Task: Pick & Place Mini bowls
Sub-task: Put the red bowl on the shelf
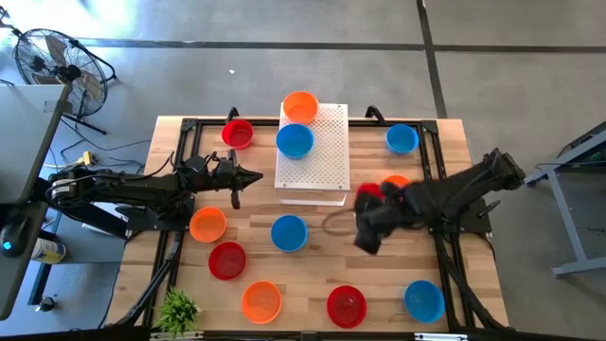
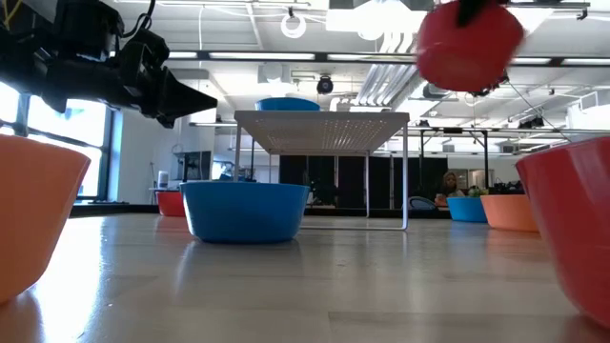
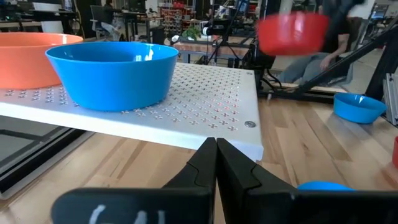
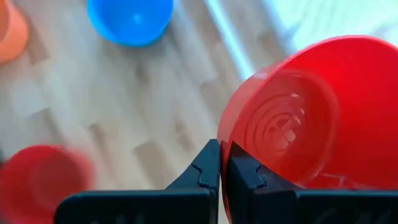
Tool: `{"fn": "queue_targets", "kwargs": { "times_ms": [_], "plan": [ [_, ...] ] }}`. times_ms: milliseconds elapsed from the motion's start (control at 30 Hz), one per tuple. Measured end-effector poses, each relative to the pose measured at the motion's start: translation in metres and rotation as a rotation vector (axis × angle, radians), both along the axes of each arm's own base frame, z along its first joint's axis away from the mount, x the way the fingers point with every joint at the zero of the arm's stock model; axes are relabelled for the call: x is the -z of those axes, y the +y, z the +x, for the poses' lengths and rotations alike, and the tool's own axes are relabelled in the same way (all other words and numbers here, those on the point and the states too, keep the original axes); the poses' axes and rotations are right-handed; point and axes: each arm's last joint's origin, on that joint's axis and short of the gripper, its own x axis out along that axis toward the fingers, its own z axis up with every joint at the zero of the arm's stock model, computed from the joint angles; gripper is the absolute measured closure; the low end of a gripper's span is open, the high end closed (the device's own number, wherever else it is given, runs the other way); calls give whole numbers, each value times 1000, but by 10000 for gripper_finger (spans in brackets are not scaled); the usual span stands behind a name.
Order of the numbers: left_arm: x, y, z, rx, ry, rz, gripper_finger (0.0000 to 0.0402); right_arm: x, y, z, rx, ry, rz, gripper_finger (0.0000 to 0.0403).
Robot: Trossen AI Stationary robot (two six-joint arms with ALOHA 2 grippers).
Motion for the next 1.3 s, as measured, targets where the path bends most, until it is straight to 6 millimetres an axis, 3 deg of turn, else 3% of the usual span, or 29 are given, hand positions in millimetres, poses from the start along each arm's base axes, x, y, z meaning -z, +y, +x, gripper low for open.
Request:
{"fn": "queue_targets", "kwargs": {
  "times_ms": [367,567,767,1300],
  "plan": [
    [0,0,0,-4,0,0,401,-7,-122,23,-215,40,-159,402],
    [0,0,0,-5,-2,1,401,5,-167,35,-297,40,-162,402],
    [0,0,0,-5,-4,2,401,25,-184,50,-368,91,-160,402],
    [-1,0,0,-14,-6,6,401,23,-194,54,-404,60,-246,402]
  ]
}}
